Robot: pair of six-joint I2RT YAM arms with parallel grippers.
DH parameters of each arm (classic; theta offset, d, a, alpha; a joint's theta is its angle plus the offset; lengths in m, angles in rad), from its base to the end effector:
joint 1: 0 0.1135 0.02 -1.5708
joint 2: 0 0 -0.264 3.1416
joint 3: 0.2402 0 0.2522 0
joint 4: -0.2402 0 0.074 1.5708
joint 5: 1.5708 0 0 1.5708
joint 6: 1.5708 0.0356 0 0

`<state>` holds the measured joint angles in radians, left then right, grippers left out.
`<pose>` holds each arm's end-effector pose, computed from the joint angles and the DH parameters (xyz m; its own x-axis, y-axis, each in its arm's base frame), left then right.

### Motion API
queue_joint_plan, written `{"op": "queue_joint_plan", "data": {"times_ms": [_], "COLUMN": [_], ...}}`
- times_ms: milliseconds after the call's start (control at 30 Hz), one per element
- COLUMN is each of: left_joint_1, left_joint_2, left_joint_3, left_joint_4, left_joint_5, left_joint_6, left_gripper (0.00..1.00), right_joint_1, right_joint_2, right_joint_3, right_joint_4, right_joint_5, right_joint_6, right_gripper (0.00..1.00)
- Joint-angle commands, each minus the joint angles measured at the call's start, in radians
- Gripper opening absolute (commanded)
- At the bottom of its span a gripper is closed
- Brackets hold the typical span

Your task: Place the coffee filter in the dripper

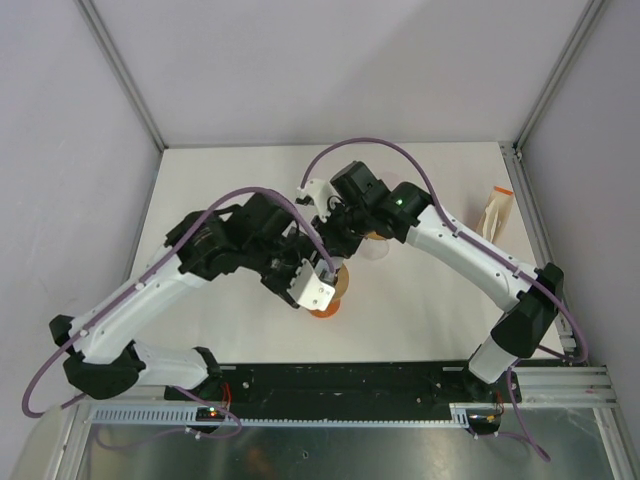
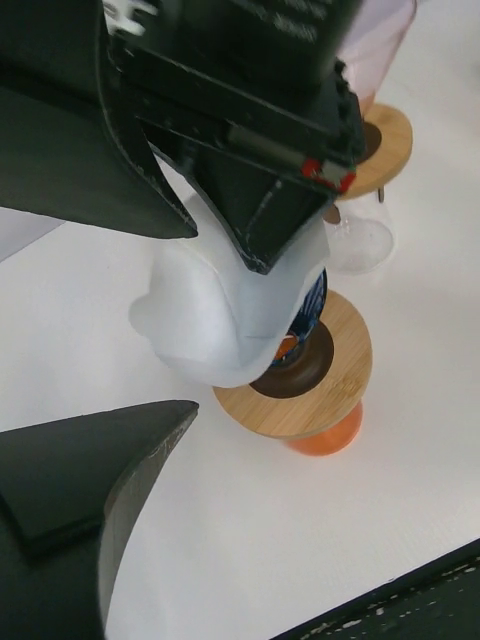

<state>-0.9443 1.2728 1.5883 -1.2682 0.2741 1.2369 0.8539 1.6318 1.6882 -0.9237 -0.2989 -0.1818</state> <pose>0.1209 -0.1834 0.4107 0.6671 0.6296 -0.3983 0.7372 -0.4804 0.4752 0.2202 0.2686 0.3683 -0.3399 -0.6530 -0.6768 -0.9222 0.3724 0.1039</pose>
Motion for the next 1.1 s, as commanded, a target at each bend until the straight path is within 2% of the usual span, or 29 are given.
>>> {"op": "queue_joint_plan", "data": {"times_ms": [0,67,200,300,400,467,600,833,1067], "left_joint_1": [0.033,0.079,0.220,0.312,0.348,0.356,0.374,0.378,0.377], "left_joint_2": [-0.067,-0.072,-0.035,-0.007,-0.001,-0.005,0.002,0.036,0.042], "left_joint_3": [0.079,0.104,0.152,0.149,0.108,0.076,0.006,-0.074,-0.130], "left_joint_4": [0.017,0.039,0.064,0.066,0.077,0.101,0.186,0.272,0.318], "left_joint_5": [0.042,0.055,0.071,0.138,0.234,0.274,0.225,0.294,0.271], "left_joint_6": [-0.142,-0.251,-0.577,-0.756,-0.884,-0.922,-0.964,-0.953,-0.946], "left_gripper": [0.71,0.72,0.70,0.67,0.68,0.71,0.72,0.62,0.40], "right_joint_1": [0.012,0.018,0.024,0.026,0.026,0.026,0.028,0.028,0.028], "right_joint_2": [-0.005,-0.008,-0.015,-0.017,-0.013,-0.011,-0.011,-0.018,-0.030], "right_joint_3": [0.056,0.062,0.077,0.082,0.079,0.072,0.060,0.038,0.016], "right_joint_4": [-0.007,-0.008,-0.009,0.001,0.011,0.019,0.038,0.075,0.100], "right_joint_5": [0.036,0.052,0.077,0.079,0.073,0.066,0.053,0.043,0.029], "right_joint_6": [0.024,0.024,0.032,0.038,0.050,0.057,0.069,0.096,0.104], "right_gripper": [0.06,0.07,0.07,0.07,0.07,0.07,0.07,0.06,0.06]}}
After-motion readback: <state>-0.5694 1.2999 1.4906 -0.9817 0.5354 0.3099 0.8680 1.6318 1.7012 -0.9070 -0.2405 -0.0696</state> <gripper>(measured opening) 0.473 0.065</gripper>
